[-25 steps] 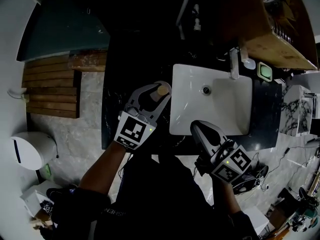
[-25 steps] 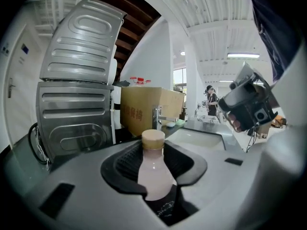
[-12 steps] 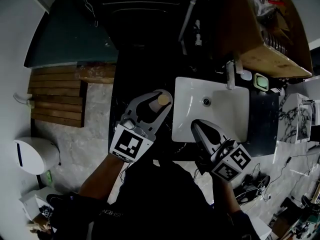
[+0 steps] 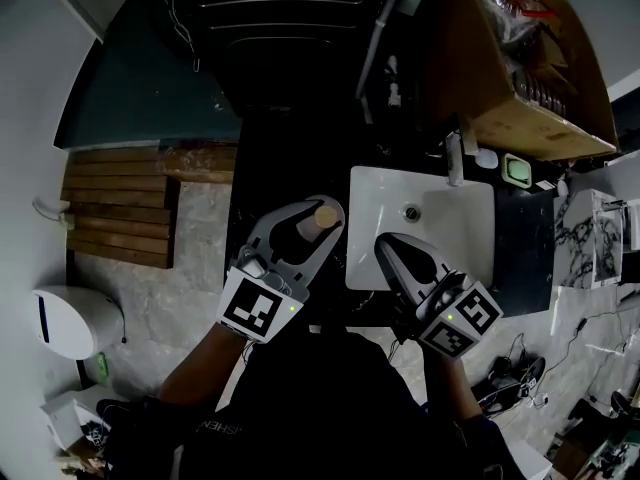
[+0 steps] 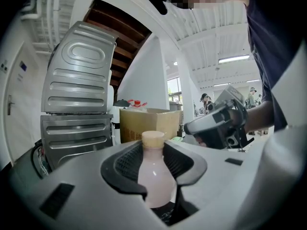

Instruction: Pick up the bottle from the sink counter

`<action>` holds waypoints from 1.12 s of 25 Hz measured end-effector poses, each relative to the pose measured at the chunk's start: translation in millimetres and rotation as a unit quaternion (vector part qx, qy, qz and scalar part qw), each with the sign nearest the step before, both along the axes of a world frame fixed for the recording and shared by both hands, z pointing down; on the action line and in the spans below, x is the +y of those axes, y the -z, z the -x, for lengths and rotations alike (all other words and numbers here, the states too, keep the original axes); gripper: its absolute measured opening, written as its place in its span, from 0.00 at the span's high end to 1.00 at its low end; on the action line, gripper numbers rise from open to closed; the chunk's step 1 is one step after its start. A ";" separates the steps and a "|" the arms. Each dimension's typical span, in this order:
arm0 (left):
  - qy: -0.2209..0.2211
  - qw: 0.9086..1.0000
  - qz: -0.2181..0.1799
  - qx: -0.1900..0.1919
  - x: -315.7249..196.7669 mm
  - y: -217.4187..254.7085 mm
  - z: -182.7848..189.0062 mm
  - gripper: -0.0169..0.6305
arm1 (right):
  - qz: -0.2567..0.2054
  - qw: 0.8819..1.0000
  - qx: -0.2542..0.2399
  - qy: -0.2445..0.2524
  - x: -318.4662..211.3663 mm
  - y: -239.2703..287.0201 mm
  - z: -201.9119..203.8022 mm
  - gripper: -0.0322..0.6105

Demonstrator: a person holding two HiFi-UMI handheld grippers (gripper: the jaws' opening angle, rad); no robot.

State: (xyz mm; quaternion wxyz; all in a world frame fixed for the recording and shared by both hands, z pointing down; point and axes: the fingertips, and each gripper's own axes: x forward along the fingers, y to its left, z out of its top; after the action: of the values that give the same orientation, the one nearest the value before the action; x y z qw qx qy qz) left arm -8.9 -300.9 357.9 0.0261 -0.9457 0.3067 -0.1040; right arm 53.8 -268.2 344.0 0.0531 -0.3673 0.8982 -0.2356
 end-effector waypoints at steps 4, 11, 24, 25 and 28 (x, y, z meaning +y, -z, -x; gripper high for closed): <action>-0.006 1.000 -0.010 -0.001 6.6 9.9 2.1 0.76 | -0.014 1.000 0.000 0.001 0.1 9.5 3.1 0.91; -0.020 1.000 -0.014 -0.001 19.2 16.2 2.9 0.76 | -0.028 0.999 -0.016 -0.002 1.8 23.6 6.1 0.91; -0.026 1.000 -0.014 -0.004 41.4 20.3 6.5 0.76 | -0.035 0.999 0.001 0.004 18.6 18.9 11.6 0.91; -0.026 1.000 -0.016 -0.003 42.4 21.4 7.2 0.76 | -0.036 0.999 0.001 0.004 19.5 19.5 12.1 0.91; -0.026 0.999 -0.019 -0.001 45.2 24.2 10.6 0.76 | -0.039 0.999 0.004 0.005 22.0 20.6 15.1 0.91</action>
State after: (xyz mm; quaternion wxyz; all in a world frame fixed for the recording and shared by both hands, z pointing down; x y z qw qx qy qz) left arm -19.4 -255.7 333.7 0.0471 -0.9525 0.2843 -0.0984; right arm 38.6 -246.2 323.4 0.0627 -0.3614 0.9088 -0.1987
